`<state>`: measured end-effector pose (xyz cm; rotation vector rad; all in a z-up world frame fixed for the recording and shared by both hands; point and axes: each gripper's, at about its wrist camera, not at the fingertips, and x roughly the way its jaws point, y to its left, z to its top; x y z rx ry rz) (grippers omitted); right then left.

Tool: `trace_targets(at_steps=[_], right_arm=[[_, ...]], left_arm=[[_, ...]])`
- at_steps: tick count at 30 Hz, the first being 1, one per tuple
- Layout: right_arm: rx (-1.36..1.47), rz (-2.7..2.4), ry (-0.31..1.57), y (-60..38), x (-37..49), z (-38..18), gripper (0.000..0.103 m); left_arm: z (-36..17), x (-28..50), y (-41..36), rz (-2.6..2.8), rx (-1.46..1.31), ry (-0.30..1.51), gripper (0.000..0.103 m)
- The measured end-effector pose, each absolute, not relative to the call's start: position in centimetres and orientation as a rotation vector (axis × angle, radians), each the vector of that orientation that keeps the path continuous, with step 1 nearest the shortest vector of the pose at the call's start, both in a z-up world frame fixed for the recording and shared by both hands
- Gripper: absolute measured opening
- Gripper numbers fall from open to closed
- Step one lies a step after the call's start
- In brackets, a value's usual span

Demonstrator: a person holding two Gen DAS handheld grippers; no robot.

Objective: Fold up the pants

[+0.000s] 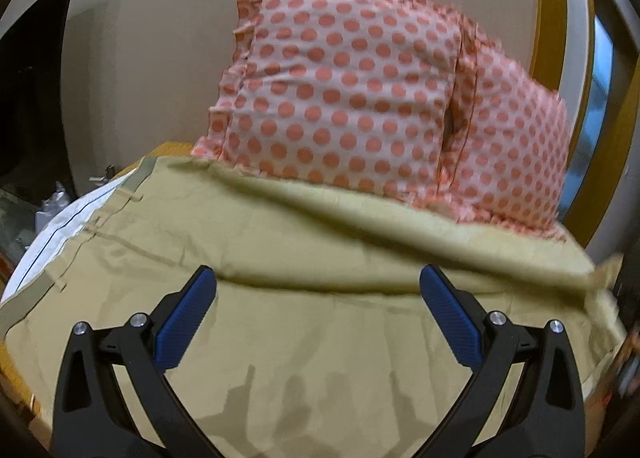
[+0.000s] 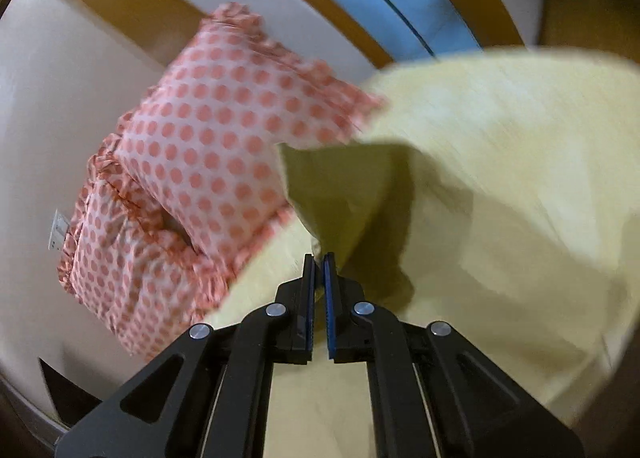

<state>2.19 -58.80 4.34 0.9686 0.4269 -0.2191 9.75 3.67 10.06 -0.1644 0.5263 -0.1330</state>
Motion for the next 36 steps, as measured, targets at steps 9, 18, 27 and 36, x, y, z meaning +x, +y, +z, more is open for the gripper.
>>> trace_targets(at_steps=[9, 18, 27, 36], right_arm=[[1.066, -0.273, 0.525, -59.5, 2.0, 1.2, 0.028], [1.072, -0.165, 0.345, -61.4, 1.0, 2.7, 0.002], [1.061, -0.144, 0.332, -62.0, 2.0, 3.4, 0.002], [0.972, -0.221, 0.302, -62.8, -2.8, 4.5, 0.002]], left_arm=[[9.4, 16.3, 6.3, -0.168, -0.262, 0.653, 0.101], [6.5, 27.0, 8.3, -0.100, -0.428, 0.869, 0.079], [3.4, 31.7, 10.7, -0.057, -0.582, 0.929, 0.007], [9.6, 9.5, 11.1, -0.126, -0.427, 0.713, 0.007]])
